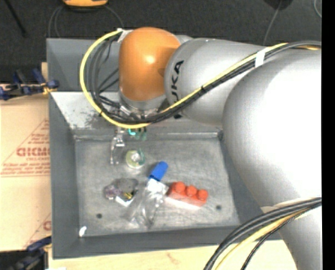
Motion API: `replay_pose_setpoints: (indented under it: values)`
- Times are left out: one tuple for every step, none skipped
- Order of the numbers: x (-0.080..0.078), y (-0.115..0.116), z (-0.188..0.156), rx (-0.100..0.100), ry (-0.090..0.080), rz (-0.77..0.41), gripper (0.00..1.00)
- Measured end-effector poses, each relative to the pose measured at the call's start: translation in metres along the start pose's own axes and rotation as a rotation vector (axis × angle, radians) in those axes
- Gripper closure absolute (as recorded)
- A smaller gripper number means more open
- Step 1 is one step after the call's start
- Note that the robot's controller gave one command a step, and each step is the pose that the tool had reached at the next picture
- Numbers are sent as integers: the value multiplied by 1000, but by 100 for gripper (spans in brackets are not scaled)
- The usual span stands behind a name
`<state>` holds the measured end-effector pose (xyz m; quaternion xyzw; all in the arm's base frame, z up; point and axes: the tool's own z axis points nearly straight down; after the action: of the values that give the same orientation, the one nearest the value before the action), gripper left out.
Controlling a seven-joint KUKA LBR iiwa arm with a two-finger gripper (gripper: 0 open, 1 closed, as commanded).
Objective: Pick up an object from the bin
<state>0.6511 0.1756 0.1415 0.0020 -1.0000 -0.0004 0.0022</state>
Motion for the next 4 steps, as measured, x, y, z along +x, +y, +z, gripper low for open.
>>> replay_pose_setpoints:
  values:
    - [43, -44, 63, -5, -20, -377, 0]
    - [94, -116, 64, -1, -36, -311, 0]
    - [101, -101, 62, 5, -47, -630, 0]
    - [104, -102, 62, 4, -32, -624, 100]
